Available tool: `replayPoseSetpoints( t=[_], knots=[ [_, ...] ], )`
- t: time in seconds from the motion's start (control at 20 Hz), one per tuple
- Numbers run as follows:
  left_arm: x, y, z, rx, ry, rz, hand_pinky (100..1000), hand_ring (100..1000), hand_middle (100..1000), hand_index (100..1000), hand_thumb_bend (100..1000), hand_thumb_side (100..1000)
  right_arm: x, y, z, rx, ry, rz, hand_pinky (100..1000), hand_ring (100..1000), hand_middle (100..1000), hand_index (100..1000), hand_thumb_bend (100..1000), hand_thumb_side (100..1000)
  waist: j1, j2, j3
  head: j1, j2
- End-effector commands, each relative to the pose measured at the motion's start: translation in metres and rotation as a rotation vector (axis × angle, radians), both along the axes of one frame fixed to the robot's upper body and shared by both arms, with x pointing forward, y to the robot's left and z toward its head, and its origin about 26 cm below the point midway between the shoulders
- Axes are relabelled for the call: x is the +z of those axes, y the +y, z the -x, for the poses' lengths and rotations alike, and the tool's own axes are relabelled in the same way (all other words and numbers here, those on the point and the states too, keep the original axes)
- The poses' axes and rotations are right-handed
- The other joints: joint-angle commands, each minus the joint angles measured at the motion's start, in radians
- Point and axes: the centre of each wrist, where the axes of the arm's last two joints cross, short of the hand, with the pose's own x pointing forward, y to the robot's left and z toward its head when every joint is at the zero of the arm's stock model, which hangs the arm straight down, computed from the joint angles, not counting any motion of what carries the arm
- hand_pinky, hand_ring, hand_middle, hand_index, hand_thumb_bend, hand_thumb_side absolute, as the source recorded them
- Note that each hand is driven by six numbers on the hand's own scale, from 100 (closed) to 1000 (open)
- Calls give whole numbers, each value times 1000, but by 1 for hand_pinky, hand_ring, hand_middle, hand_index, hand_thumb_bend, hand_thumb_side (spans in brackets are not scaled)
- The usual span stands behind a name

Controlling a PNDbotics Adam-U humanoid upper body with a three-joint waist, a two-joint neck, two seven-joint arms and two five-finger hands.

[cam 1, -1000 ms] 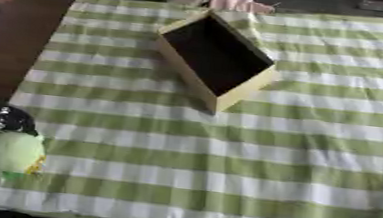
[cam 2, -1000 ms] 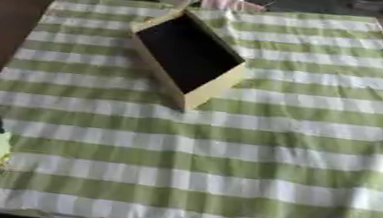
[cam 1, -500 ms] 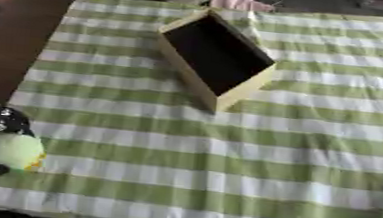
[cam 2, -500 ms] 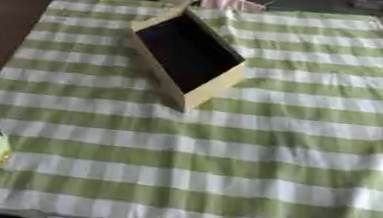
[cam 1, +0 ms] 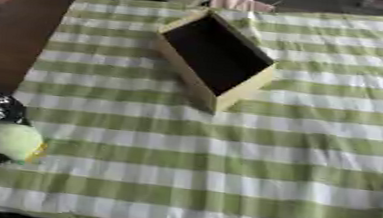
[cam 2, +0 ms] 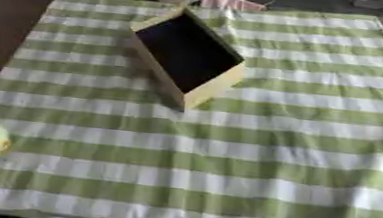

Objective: Pick up objects on the table and place them in the box.

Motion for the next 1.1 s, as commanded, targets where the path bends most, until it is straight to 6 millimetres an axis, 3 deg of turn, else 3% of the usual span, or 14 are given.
replayPoseSetpoints(
  t=[0.05,0.65,1.1],
  knots=[
    [27,0,-4,-9,-91,-17,240,439,531,645,215,130,12,-3,2,0,-33,21,669,679,612,828,100,1000,1,-15,-1,0,7],
    [80,-39,-29,-161,-239,42,221,438,530,648,189,100,14,0,1,12,-42,23,669,679,613,829,100,1000,1,-20,-17,6,7],
    [118,-102,-67,-336,-301,148,194,428,516,649,116,100,13,1,0,25,-35,25,670,679,613,829,100,1000,-3,-29,-21,13,7]
  ],
)
